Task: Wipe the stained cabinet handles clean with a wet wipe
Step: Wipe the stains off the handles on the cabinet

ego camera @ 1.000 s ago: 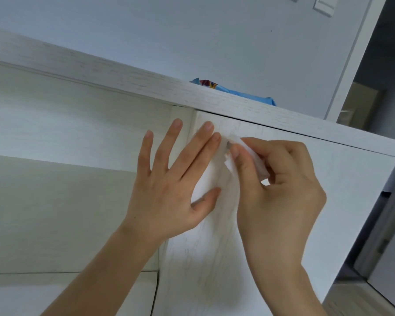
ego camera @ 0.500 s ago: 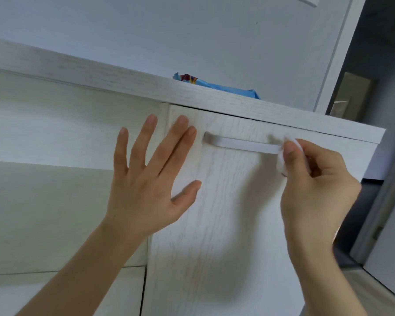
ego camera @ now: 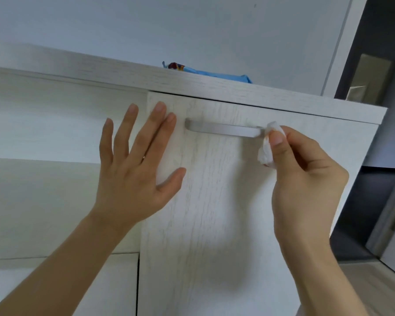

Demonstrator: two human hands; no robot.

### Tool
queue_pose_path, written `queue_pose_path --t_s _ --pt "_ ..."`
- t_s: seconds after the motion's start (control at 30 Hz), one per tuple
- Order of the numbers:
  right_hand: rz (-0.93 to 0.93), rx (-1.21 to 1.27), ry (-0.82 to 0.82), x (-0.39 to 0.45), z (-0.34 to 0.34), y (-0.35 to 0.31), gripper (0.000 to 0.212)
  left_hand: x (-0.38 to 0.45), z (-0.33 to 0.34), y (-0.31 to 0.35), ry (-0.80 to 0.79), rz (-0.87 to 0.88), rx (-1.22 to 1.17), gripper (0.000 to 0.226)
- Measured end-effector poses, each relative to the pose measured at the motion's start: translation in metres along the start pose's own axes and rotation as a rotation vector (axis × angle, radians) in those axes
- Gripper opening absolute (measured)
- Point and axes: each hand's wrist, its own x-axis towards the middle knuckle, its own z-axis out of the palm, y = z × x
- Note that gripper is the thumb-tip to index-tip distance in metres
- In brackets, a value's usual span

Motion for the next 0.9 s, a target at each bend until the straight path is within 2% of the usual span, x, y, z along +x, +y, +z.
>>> queue_pose_path --t_s 0.13,0.23,0.47,0.67,0.9 --pt "-0.14 -0.06 -0.126 -0.013 0.009 -0.004 0.016 -0.001 -0.003 0.0 -0.012 0.019 0.058 0.066" --pt "-0.234 -0.076 -0.15 -0.016 0.018 -0.003 0.015 -0.001 -0.007 0.001 -0.033 0.006 0.094 0.065" --pt "-0.32 -0.075 -0.21 -0.02 0.025 0.005 0.009 -0.004 -0.022 0.006 -0.079 0.008 0.149 0.058" --pt "-0.464 -0.002 -0.386 -0.033 0.05 0.006 0.01 -0.032 -0.055 -0.016 -0.188 -0.012 0.262 0.046" --pt "-0.347 0.064 -0.639 -0.087 0.099 0.015 0.011 -0.087 -0.101 -0.054 -0.439 -0.194 0.384 0.052"
